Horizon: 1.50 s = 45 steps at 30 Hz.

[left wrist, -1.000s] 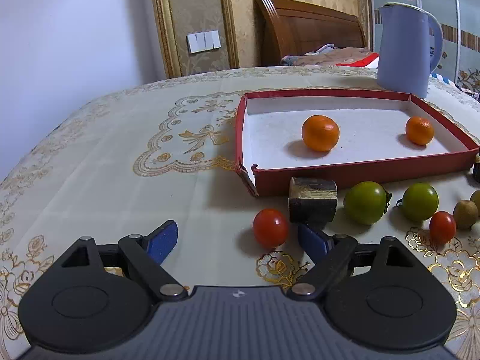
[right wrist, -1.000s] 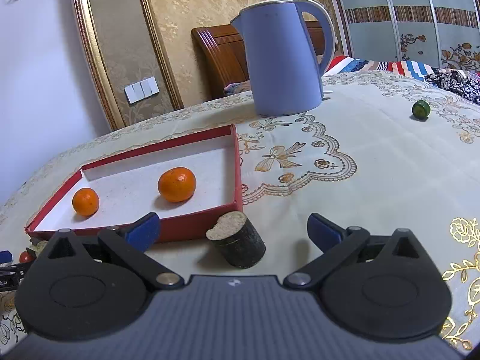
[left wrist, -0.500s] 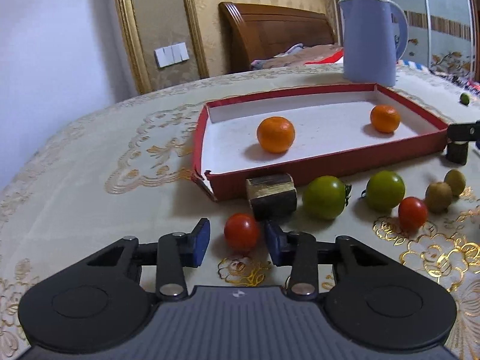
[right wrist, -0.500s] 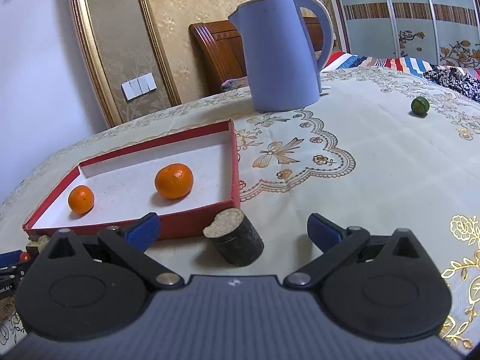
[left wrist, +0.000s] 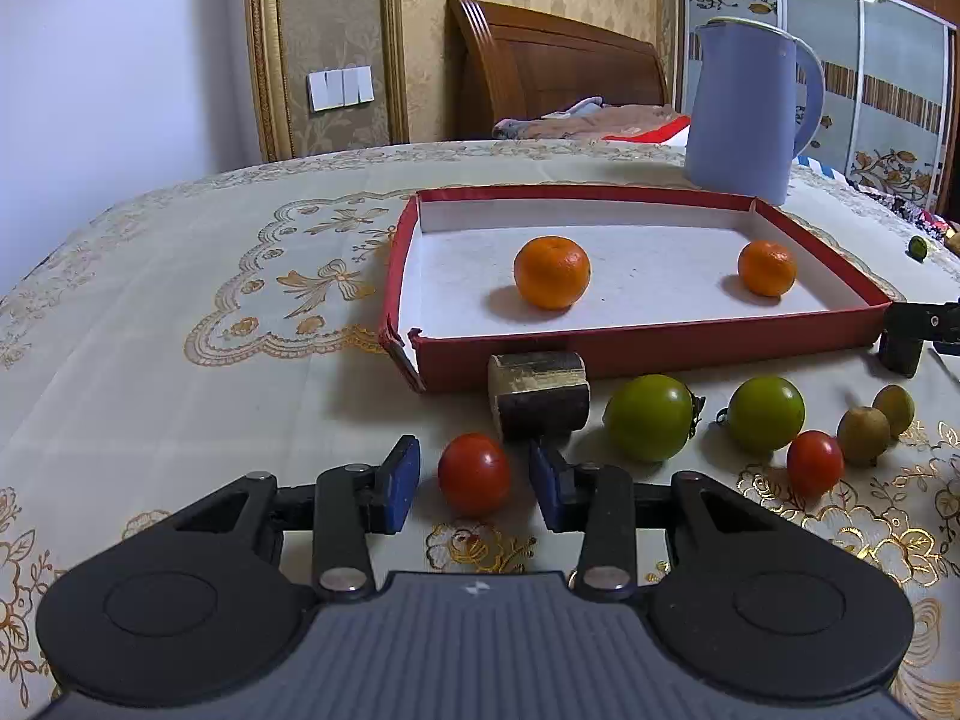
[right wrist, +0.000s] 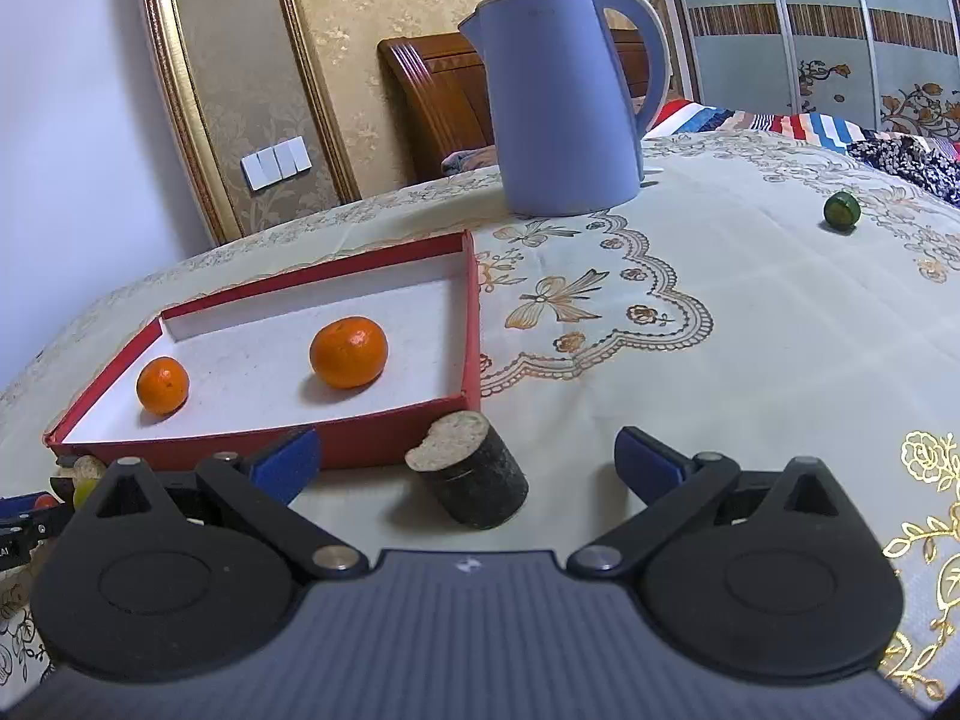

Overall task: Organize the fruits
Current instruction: 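Grasp the red cherry tomato with the left tool, then grasp the dark wooden cylinder with the right tool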

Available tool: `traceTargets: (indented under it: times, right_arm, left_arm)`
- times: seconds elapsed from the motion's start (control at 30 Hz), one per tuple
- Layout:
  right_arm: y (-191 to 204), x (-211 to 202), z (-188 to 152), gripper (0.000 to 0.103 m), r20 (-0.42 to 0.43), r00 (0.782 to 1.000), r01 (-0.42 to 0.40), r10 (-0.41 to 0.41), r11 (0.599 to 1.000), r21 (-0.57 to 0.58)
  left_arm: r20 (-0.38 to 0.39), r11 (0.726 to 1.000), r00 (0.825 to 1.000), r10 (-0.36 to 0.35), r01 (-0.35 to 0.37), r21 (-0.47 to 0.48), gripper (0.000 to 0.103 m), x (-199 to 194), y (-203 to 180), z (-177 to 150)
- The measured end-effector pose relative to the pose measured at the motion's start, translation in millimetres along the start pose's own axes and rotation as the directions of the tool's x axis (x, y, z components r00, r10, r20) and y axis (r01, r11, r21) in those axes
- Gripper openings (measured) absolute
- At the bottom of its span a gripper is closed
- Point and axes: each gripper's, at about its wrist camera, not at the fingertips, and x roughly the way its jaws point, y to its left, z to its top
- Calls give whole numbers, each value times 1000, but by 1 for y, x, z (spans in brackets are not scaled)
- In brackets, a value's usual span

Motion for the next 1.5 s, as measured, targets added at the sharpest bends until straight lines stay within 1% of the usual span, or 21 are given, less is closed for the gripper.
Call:
traceTargets:
  times: [0.07, 0.13, 0.2, 0.23, 0.27, 0.3, 0.33, 0.4, 0.47, 0.63, 0.73, 0.8, 0.83, 0.87, 0.97, 1.03, 1.1, 1.13, 1.17, 1.2, 1.5]
  right_arm:
    - [-1, -2, 0, 103, 12, 1000, 1, -1, 1000, 9]
    - [-5, -10, -1, 103, 40, 999, 1, -2, 1000, 19]
    - [-5, -15, -3, 103, 22, 999, 24, -23, 999, -32]
    - [-5, -17, -5, 100, 7, 999, 45, -45, 997, -68]
    - [-5, -19, -7, 95, -3, 999, 54, -55, 994, -90]
    - [-7, -22, -9, 95, -12, 998, 53, -55, 993, -105]
    - [-8, -24, -10, 95, -21, 999, 45, -48, 992, -116]
    - [-7, -27, -13, 95, -27, 999, 41, -45, 989, -140]
    - [-3, -27, -13, 91, -17, 999, 42, -45, 987, -154]
    - [11, -16, -7, 88, -8, 999, 45, -47, 979, -199]
    - [19, -7, -3, 82, 1, 998, 66, -68, 969, -239]
    - [22, -1, -1, 72, -23, 998, 52, -59, 968, -246]
    - [23, 3, 0, 65, -40, 998, 40, -52, 968, -249]
    - [24, 6, 0, 61, -56, 997, 32, -48, 967, -252]
    - [25, 10, 0, 54, -77, 996, 26, -47, 967, -254]
    - [26, 11, 0, 54, -82, 996, 20, -42, 967, -253]
    - [26, 12, 0, 50, -82, 996, 23, -45, 968, -252]
    - [26, 13, 1, 46, -81, 995, 28, -49, 967, -251]
    - [26, 14, 1, 38, -82, 995, 29, -51, 967, -251]
    - [27, 15, 2, 36, -84, 995, 28, -51, 967, -253]
    - [30, 17, 0, 35, -81, 995, 42, -66, 962, -269]
  left_arm:
    - [3, 1000, 1000, 1, -1, -3, 38, -1, 1, -1]
    - [12, 1000, 1000, 1, -1, -12, 36, -2, 2, -3]
    - [15, 1000, 1000, 11, -11, -12, 32, -3, 3, -4]
    - [15, 1000, 1000, 18, -18, -6, 31, -3, 1, -4]
    - [17, 1000, 1000, 18, -18, 5, 25, -3, -1, -3]
    - [19, 1000, 1000, 12, -13, 18, 23, -3, -3, -3]
    - [22, 1000, 1000, 16, -16, 25, 23, -4, -4, -4]
    - [21, 1000, 1000, 2, -3, 6, 23, -4, 0, -3]
    - [21, 1000, 1000, -11, 11, -13, 23, -3, 3, -3]
    - [22, 1000, 1000, -3, 3, -4, 23, -3, 2, -3]
    - [22, 1000, 1000, -4, 4, -5, 23, -3, 2, -3]
    - [22, 1000, 1000, -2, 2, -3, 23, -4, 2, -3]
    - [22, 1000, 1000, -2, 2, -3, 23, -4, 1, -3]
    - [22, 1000, 1000, -2, 2, -3, 23, -4, 1, -3]
    - [22, 1000, 1000, -2, 3, -4, 23, -4, 1, -3]
    - [22, 1000, 1000, -1, 1, -3, 23, -4, 1, -3]
    - [22, 1000, 1000, 1, -1, 0, 23, -4, 1, -4]
    - [22, 1000, 1000, 1, -1, 0, 23, -4, 1, -4]
    - [22, 1000, 1000, 1, -1, -1, 23, -4, 1, -4]
    - [22, 1000, 1000, 1, -1, -1, 23, -4, 1, -4]
    - [27, 1000, 1000, 7, -6, -9, 23, -5, 1, -4]
